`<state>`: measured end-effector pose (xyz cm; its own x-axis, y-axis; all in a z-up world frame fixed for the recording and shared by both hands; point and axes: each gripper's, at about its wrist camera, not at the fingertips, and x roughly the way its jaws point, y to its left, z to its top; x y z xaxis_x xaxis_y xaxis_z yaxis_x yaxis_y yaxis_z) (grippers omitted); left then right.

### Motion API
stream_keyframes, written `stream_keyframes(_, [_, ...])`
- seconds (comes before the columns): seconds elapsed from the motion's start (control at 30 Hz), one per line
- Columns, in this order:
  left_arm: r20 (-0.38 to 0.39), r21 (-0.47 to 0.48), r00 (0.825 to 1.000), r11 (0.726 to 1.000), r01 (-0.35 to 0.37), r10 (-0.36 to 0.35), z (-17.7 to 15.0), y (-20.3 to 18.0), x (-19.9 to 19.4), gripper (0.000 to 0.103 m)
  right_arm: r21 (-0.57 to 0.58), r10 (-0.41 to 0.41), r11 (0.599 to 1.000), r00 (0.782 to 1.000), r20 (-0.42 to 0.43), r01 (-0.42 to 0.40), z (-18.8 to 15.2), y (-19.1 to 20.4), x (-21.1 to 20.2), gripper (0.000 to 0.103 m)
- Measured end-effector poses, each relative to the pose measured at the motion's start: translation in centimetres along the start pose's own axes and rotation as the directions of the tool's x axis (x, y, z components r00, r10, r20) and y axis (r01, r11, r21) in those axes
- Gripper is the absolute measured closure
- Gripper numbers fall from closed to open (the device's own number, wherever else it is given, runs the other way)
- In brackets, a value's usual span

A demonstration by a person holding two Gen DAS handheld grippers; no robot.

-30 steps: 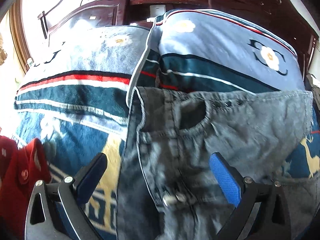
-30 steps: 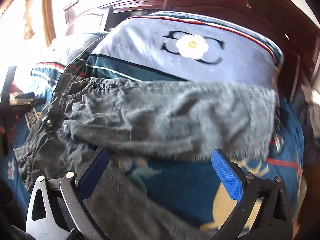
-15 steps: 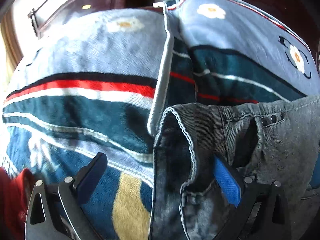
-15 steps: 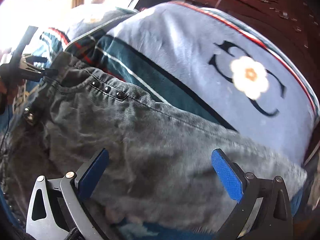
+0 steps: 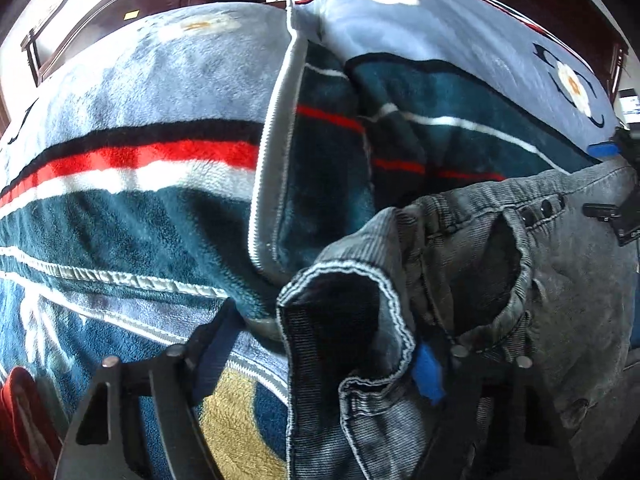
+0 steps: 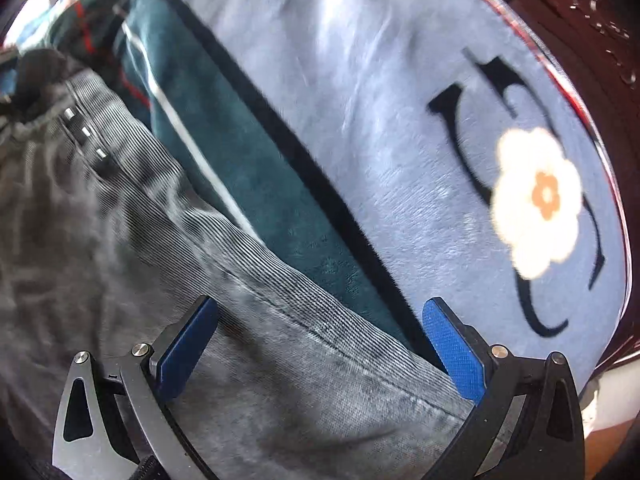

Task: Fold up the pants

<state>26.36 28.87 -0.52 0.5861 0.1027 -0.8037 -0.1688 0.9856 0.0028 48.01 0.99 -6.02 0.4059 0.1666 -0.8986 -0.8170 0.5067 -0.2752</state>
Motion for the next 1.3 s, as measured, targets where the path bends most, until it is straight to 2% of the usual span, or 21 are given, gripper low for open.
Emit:
stream_keyframes(0.03, [0.004,0.005,1.000,1.000,0.011,-0.011,0.1,-0.1,-0.2,0.039,-0.004,0.002,1.000,1.000,-0.014,-0.002,0.0,0.0,0.4,0.003])
stream_keyframes(0.1, [0.007,0.006,1.000,1.000,0.020,-0.020,0.2,-0.1,-0.6,0.048,-0.009,0.019,1.000,1.000,-0.023,-0.019,0.0,0.4,0.7,0.024])
stream_keyframes(0.13, [0.010,0.003,1.000,1.000,0.023,-0.023,0.3,0.0,-0.8,0.054,-0.007,0.042,0.999,0.999,-0.031,-0.042,0.1,0.5,0.7,0.059])
stream_keyframes(0.17, [0.013,-0.003,1.000,1.000,0.026,-0.026,0.3,0.1,-1.1,0.056,-0.008,0.072,0.997,0.997,-0.037,-0.072,0.2,0.7,0.5,0.088])
stream_keyframes(0.3, [0.026,-0.037,0.999,0.998,0.042,-0.041,0.4,0.9,-2.6,0.074,-0.081,0.044,0.996,0.998,-0.040,-0.047,0.1,2.1,-0.8,0.093])
stream_keyframes(0.43, [0.048,-0.040,0.997,0.998,0.058,-0.056,0.1,0.7,-4.5,0.088,-0.060,0.062,0.996,0.998,-0.002,-0.062,-0.7,2.3,-3.0,0.094])
stream_keyframes(0.47, [0.058,-0.040,0.995,0.995,0.087,-0.085,0.1,0.6,-5.1,0.091,-0.052,0.072,0.996,0.997,0.003,-0.072,-1.2,2.4,-3.7,0.094])
stream_keyframes(0.57, [0.090,-0.034,0.989,0.992,0.125,-0.121,0.1,0.0,-7.2,0.092,-0.040,0.096,0.995,0.995,0.017,-0.095,-2.7,2.7,-5.5,0.094])
stream_keyframes(0.77, [0.104,-0.020,0.982,0.987,0.159,-0.157,-0.1,-0.4,-9.7,0.093,-0.020,0.143,0.990,0.989,0.043,-0.142,-5.6,3.0,-9.7,0.094])
stream_keyframes(1.1, [0.112,-0.022,0.969,0.974,0.225,-0.221,-2.9,-0.6,-15.1,0.094,0.043,0.190,0.980,0.976,0.106,-0.196,-10.9,4.9,-17.7,0.094])
stream_keyframes(1.23, [0.108,0.009,0.961,0.967,0.253,-0.253,-4.2,-1.1,-17.7,0.094,0.065,0.207,0.974,0.972,0.112,-0.215,-12.1,5.8,-18.8,0.094])
stream_keyframes(1.3, [0.108,0.013,0.960,0.966,0.258,-0.258,-5.1,-1.4,-18.8,0.095,0.119,0.214,0.967,0.970,0.113,-0.227,-12.8,5.6,-18.9,0.093])
